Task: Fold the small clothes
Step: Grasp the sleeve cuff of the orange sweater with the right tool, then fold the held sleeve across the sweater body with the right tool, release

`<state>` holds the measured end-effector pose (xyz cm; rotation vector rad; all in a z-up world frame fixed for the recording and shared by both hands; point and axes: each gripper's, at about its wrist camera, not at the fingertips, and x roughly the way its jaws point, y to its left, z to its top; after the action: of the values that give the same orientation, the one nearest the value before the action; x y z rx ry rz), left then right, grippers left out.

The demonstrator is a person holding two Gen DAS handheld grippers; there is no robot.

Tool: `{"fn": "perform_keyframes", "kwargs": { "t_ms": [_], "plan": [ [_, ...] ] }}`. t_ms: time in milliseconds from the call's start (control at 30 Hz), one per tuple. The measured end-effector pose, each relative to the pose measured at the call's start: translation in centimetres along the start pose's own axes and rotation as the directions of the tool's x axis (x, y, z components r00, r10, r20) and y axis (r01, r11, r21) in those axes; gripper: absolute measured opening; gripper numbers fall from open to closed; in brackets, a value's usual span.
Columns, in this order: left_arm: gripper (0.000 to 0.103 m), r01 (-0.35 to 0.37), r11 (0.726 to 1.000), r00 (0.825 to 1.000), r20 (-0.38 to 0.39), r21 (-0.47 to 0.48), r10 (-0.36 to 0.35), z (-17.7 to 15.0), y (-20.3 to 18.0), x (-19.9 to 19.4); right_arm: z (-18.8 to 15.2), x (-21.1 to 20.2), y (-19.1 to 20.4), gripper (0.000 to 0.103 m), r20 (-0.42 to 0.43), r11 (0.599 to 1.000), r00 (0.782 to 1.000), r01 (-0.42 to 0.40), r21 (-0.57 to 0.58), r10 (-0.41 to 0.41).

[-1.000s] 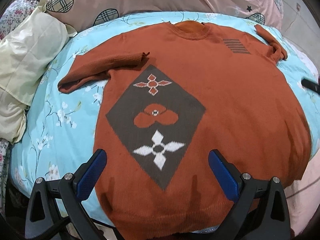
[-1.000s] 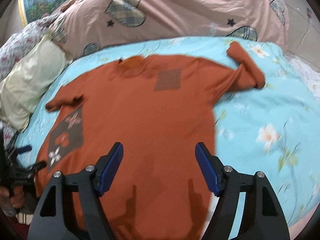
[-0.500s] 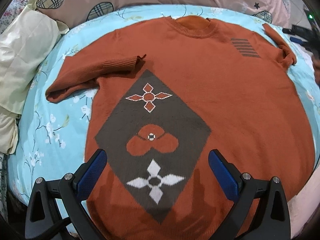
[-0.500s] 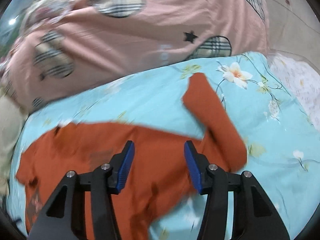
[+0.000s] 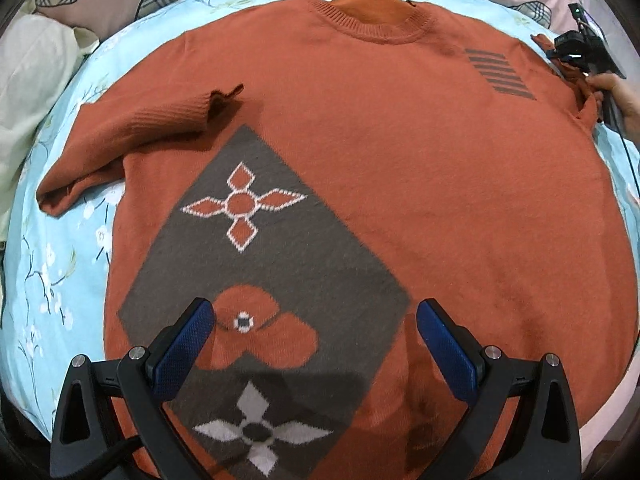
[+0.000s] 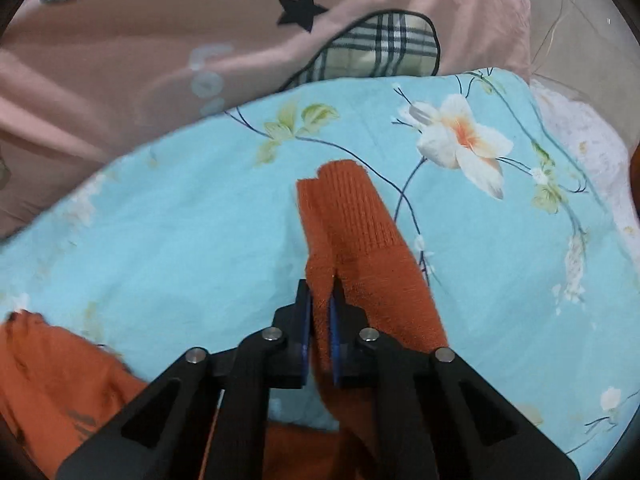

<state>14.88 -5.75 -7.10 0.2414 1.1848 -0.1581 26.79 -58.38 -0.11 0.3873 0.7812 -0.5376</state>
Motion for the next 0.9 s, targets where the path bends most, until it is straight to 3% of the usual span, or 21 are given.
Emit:
{"fn": "perform_keyframes", "kwargs": {
  "t_ms": [100,167,233,333,433,467,600,733,800,867,900],
  "plan": [
    [0.102,0.016,1.0,1.0,0.018,-0.01,-0.016,0.1,0.5,-0.4,-0.7,-3.6,1.6,0.008,0.06,0.992,0.99,-0.122,-0.033,0.124],
    [0.102,0.02,1.0,0.999,0.026,-0.018,-0.02,-0.1,0.7,-0.7,-1.5,-6.0,3.6,0.008,0.067,0.973,0.971,-0.225,-0.056,0.229],
    [0.102,0.028,0.999,0.999,0.035,-0.03,-0.027,-0.5,1.1,-1.2,-2.9,-8.5,6.6,0.008,0.049,0.928,0.929,-0.361,-0.091,0.367],
    [0.102,0.049,0.998,0.998,0.048,-0.045,-0.047,-1.5,1.7,-2.3,-5.4,-11.1,11.6,0.008,0.004,0.857,0.869,-0.488,-0.166,0.495],
    [0.102,0.055,0.997,0.996,0.068,-0.054,-0.051,-2.3,2.5,-3.1,-8.8,-12.7,17.6,0.008,-0.058,0.766,0.793,-0.602,-0.226,0.606],
    [0.102,0.059,0.996,0.996,0.074,-0.061,-0.054,-2.6,2.7,-3.4,-9.7,-12.9,19.1,0.008,-0.07,0.75,0.782,-0.616,-0.242,0.62],
    [0.102,0.095,0.991,0.992,0.098,-0.099,-0.085,-3.1,3.9,-4.1,-14.0,-12.6,25.2,0.008,-0.148,0.66,0.703,-0.707,-0.253,0.696],
    [0.102,0.152,0.978,0.983,0.121,-0.14,-0.136,-3.4,5.7,-4.5,-17.9,-11.1,29.3,0.011,-0.252,0.621,0.671,-0.741,-0.257,0.697],
    [0.102,0.199,0.968,0.975,0.132,-0.155,-0.18,-3.1,6.6,-4.3,-19.5,-10.5,29.8,0.016,-0.294,0.623,0.673,-0.74,-0.254,0.679],
    [0.102,0.251,0.954,0.963,0.142,-0.166,-0.228,-2.4,7.1,-3.9,-20.7,-9.8,30.1,0.037,-0.344,0.624,0.666,-0.744,-0.24,0.662],
    [0.102,0.278,0.946,0.956,0.145,-0.168,-0.255,-1.8,7.4,-3.6,-21.1,-9.8,29.8,0.04,-0.351,0.623,0.663,-0.746,-0.235,0.662]
  ]
}}
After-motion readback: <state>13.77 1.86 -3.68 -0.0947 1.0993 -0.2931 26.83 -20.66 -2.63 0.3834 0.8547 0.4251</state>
